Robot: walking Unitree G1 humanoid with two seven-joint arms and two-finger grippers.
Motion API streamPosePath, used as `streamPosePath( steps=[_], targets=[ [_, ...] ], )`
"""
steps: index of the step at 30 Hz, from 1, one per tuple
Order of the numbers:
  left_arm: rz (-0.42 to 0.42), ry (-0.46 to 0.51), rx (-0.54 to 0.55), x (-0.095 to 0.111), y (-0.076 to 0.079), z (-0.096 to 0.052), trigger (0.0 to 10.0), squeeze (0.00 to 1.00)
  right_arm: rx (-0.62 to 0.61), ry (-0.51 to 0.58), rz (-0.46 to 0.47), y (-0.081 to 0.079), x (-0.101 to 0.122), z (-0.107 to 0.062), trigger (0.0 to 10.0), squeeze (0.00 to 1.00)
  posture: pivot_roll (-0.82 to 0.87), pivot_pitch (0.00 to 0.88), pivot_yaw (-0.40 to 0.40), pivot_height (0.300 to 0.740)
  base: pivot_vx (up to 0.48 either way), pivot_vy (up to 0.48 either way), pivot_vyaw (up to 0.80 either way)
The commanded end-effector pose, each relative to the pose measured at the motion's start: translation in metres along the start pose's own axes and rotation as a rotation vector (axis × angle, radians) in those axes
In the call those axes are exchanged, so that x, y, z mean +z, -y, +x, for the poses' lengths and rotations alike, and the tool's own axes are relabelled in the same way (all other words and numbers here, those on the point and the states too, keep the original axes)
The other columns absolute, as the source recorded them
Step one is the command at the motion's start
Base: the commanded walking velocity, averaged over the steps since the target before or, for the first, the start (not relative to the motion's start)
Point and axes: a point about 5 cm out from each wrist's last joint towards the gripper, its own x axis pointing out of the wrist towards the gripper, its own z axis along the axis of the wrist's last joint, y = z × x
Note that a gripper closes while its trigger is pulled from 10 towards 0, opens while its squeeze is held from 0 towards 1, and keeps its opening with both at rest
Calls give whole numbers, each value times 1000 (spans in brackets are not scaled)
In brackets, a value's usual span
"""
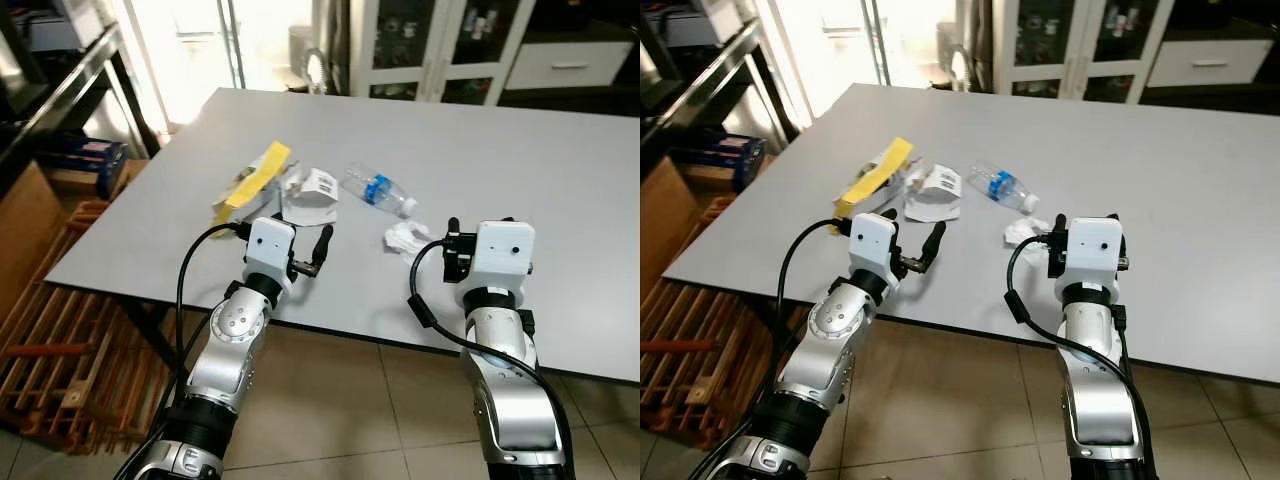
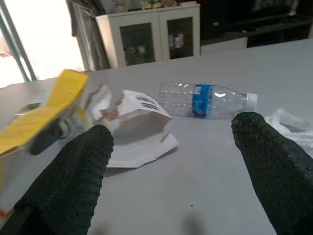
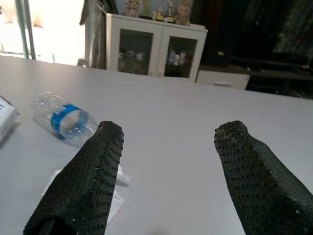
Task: Picking trash to rubbish bin
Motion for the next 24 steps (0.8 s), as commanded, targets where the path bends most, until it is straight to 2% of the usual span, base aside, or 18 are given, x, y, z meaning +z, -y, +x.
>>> streamPosePath(
  steps=[1,10,18,21,24],
  targets=[
    [6,5,-5,3,1,0,10000,0,1,-19,3,0,-3,-2,10000,0,-75,48,51,740,0,0,-800],
    [22,-11,-10,1,-3,-10,10000,0,5,-34,42,-5,-5,0,10000,0,-41,95,71,740,0,0,-768],
    [43,-26,-8,3,-8,-21,10000,0,11,-50,66,-7,-5,11,10000,0,6,142,83,740,0,0,0],
    [86,-44,26,5,-25,-33,10000,0,23,-75,109,-11,-7,22,10000,0,54,173,86,740,0,0,0],
    [94,-48,35,5,-28,-35,10000,0,29,-79,115,-12,-7,24,10000,0,63,178,86,740,0,0,0]
  ],
)
